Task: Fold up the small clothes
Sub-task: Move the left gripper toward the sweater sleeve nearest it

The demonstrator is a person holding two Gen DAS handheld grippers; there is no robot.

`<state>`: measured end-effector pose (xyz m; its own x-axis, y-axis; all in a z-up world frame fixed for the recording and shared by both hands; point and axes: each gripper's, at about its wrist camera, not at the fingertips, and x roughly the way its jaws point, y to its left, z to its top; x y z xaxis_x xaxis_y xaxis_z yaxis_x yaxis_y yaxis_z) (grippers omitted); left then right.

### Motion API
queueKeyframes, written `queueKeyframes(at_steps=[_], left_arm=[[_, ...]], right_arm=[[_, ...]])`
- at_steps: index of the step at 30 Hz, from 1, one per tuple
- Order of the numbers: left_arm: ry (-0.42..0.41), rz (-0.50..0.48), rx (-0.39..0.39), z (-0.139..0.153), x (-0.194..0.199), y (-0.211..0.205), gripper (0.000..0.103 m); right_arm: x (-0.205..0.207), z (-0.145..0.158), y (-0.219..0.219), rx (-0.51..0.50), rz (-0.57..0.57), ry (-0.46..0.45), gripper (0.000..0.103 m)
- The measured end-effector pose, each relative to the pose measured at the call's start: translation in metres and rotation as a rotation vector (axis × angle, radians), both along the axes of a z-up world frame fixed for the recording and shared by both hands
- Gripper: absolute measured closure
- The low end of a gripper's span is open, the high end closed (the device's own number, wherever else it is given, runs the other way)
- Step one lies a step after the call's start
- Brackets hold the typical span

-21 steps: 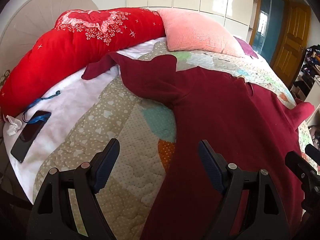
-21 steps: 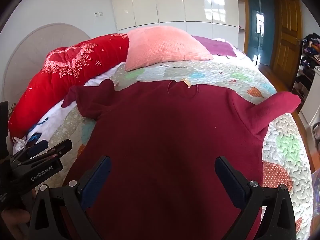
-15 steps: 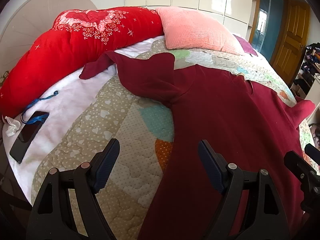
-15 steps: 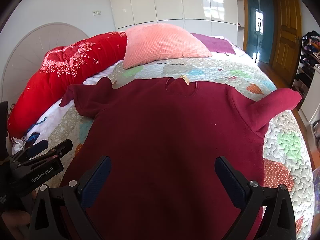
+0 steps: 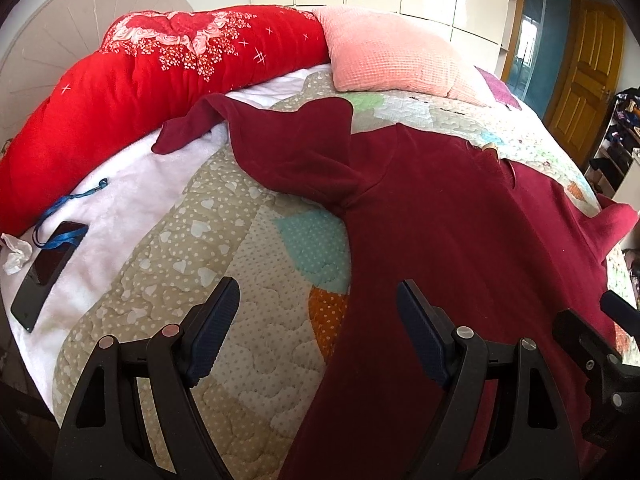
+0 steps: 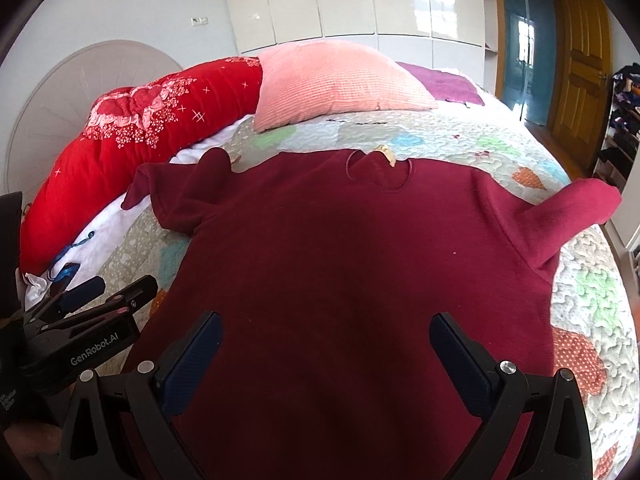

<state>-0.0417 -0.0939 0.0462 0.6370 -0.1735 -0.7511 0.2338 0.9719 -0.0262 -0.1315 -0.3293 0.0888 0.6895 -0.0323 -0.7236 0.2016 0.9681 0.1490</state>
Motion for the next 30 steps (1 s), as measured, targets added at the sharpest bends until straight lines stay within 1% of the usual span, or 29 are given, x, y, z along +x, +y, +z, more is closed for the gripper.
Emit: queueKeyframes(at_steps=[2,3,4,5,6,7,8,13,15,16,18,19,21,22,25,28,30], left_arm=[[0.010,0.004,-0.006,-0.002,0.005,0.002,0.022],[0.015,0.008,-0.010,-0.003,0.008,0.003,0.022],[0.022,0.016,-0.018,-0.004,0.012,0.006,0.022],[0.032,0.023,-0.032,-0.004,0.017,0.010,0.022],[0.044,0.030,-0.049,-0.004,0.022,0.015,0.022],[0.058,0.041,-0.071,-0.004,0.030,0.022,0.022],[0.064,0.052,-0.085,-0.003,0.037,0.027,0.022],[0.051,0.166,-0.159,0.009,0.084,0.070,0.022],[0.065,0.209,-0.230,0.013,0.107,0.091,0.022],[0.072,0.236,-0.286,0.014,0.119,0.102,0.022],[0.087,0.282,-0.427,0.015,0.141,0.122,0.022],[0.099,0.309,-0.516,0.012,0.154,0.132,0.022],[0.116,0.356,-0.638,0.007,0.173,0.146,0.022],[0.122,0.390,-0.675,0.003,0.181,0.151,0.022],[0.140,0.481,-0.720,-0.009,0.206,0.162,0.022],[0.127,0.571,-0.725,-0.020,0.223,0.168,0.022],[0.142,0.619,-0.733,-0.031,0.233,0.171,0.022]], right_arm=[[0.004,-0.003,0.001,0.025,0.005,0.015,0.000],[0.006,-0.005,0.002,0.000,0.007,0.014,0.000],[0.009,-0.007,0.003,0.005,0.010,0.021,0.000],[0.010,-0.009,0.003,0.032,0.013,0.047,0.000],[0.011,-0.010,0.003,0.045,0.017,0.054,0.000],[0.013,-0.012,0.005,0.038,0.020,0.040,0.000],[0.016,-0.013,0.006,0.007,0.023,0.018,0.000],[0.026,-0.020,0.007,0.005,0.043,0.032,0.000],[0.029,-0.023,0.007,0.028,0.050,0.036,0.000],[0.030,-0.025,0.007,0.039,0.054,0.036,0.000],[0.033,-0.028,0.008,0.055,0.061,0.044,0.000],[0.034,-0.031,0.007,0.059,0.064,0.054,0.000],[0.036,-0.035,0.006,0.081,0.072,0.068,0.000],[0.038,-0.038,0.006,0.085,0.076,0.075,0.000],[0.039,-0.043,0.005,0.076,0.089,0.091,0.000],[0.040,-0.045,0.005,0.062,0.101,0.082,0.000],[0.042,-0.045,0.004,0.067,0.106,0.077,0.000]])
